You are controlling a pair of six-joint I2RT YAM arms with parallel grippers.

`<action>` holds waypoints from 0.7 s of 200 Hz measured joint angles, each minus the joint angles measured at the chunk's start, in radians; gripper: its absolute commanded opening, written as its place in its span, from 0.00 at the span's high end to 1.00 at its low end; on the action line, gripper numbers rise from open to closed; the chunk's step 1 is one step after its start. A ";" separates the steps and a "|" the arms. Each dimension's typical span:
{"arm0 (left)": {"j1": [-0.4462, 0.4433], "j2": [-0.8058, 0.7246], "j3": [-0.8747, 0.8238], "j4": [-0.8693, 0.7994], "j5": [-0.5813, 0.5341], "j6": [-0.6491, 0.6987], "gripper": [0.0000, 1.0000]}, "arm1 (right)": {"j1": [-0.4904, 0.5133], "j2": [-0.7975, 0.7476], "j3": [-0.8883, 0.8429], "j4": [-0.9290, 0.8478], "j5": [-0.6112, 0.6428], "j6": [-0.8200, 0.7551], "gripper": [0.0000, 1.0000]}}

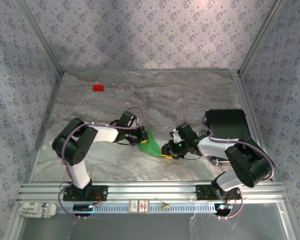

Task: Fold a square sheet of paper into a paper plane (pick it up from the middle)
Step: Turn over the paper at the center of the table.

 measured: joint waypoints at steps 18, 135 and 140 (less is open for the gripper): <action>0.000 0.000 0.000 0.000 0.000 0.000 0.99 | -0.008 0.030 0.000 0.029 -0.012 0.005 0.73; 0.000 -0.001 0.000 -0.001 0.000 0.000 0.95 | -0.037 0.071 0.016 0.040 -0.050 -0.019 0.90; 0.000 -0.002 0.000 -0.002 0.000 0.000 0.94 | -0.037 0.071 0.016 0.040 -0.050 -0.020 0.91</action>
